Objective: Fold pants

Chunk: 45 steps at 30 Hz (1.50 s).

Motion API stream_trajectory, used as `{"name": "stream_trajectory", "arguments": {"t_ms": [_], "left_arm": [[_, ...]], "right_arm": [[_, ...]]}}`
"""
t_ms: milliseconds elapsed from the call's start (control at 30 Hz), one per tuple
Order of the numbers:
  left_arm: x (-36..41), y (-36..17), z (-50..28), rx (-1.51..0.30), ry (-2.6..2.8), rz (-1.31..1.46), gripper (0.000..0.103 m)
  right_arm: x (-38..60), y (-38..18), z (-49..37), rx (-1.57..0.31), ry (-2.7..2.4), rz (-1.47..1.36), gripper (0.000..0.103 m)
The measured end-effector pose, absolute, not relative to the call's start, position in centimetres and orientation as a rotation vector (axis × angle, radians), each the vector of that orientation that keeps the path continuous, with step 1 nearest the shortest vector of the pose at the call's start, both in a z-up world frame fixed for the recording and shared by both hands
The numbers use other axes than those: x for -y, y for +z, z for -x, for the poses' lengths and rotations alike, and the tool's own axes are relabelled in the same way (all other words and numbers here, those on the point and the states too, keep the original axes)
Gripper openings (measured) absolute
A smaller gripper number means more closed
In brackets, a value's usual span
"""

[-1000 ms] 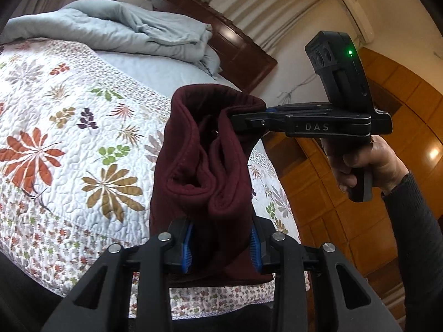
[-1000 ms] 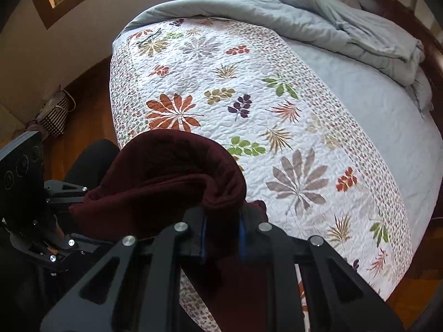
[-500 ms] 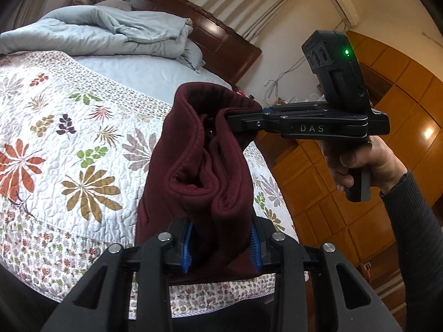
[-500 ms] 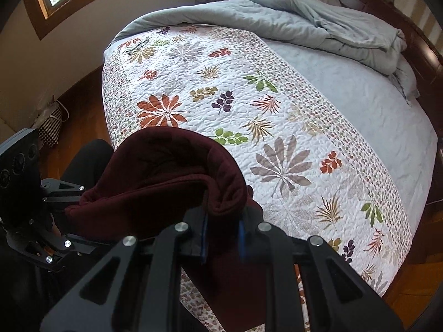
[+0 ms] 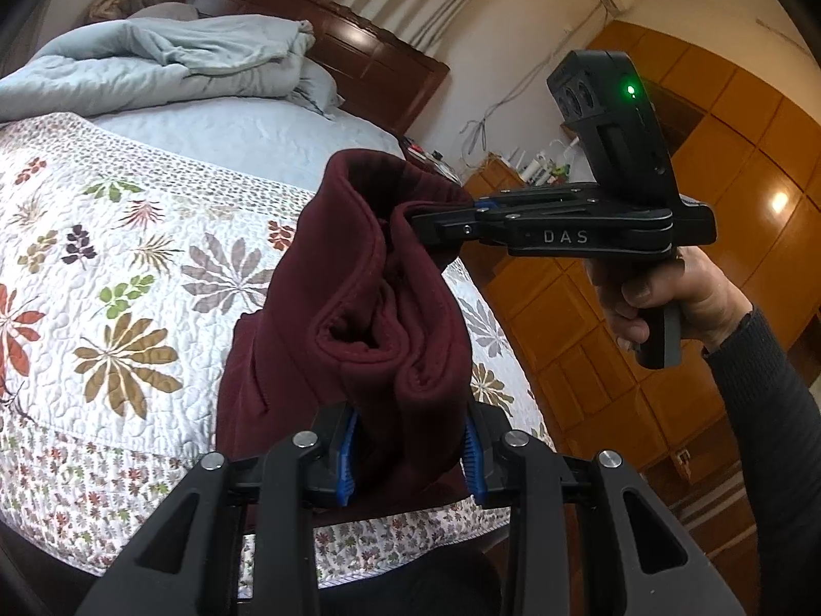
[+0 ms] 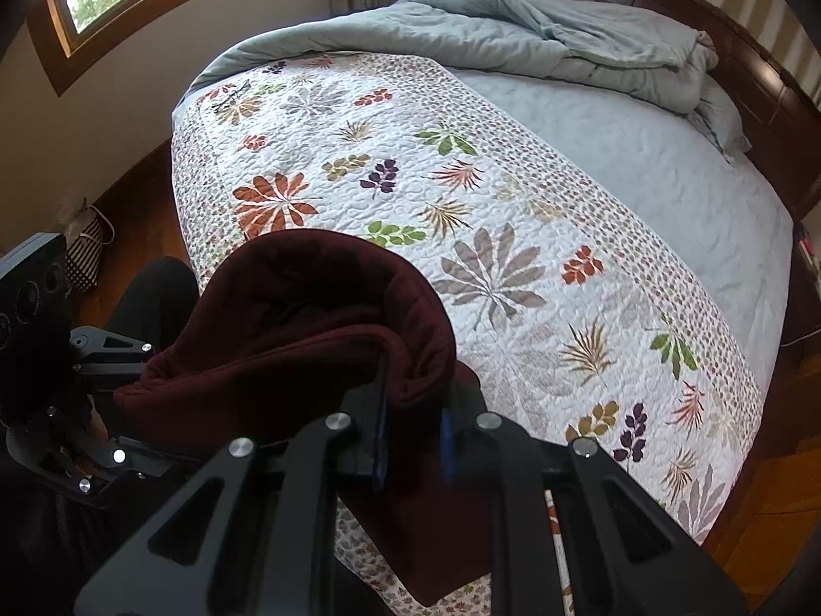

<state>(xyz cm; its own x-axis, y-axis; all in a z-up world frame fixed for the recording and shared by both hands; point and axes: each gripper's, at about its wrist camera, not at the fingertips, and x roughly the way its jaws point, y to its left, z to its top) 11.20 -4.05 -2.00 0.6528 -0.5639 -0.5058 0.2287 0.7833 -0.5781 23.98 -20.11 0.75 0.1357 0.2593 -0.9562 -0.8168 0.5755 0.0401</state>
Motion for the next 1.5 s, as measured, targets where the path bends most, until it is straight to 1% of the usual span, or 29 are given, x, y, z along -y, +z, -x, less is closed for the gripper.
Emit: {"name": "stream_trajectory", "arguments": {"t_ms": [367, 933, 1500], "left_arm": [[8.9, -2.9, -12.0, -0.765, -0.530, 0.442, 0.032], [15.0, -5.3, -13.7, -0.840, -0.597, 0.392, 0.032], [20.2, -10.3, -15.8, -0.943, -0.624, 0.326, 0.032]], "right_arm": [[24.9, 0.0, -23.9, -1.198, 0.797, 0.546, 0.014], [31.2, -3.4, -24.2, -1.242, 0.737, 0.509, 0.014], [37.7, -8.8, -24.6, -1.277, 0.711, 0.440, 0.014]]}}
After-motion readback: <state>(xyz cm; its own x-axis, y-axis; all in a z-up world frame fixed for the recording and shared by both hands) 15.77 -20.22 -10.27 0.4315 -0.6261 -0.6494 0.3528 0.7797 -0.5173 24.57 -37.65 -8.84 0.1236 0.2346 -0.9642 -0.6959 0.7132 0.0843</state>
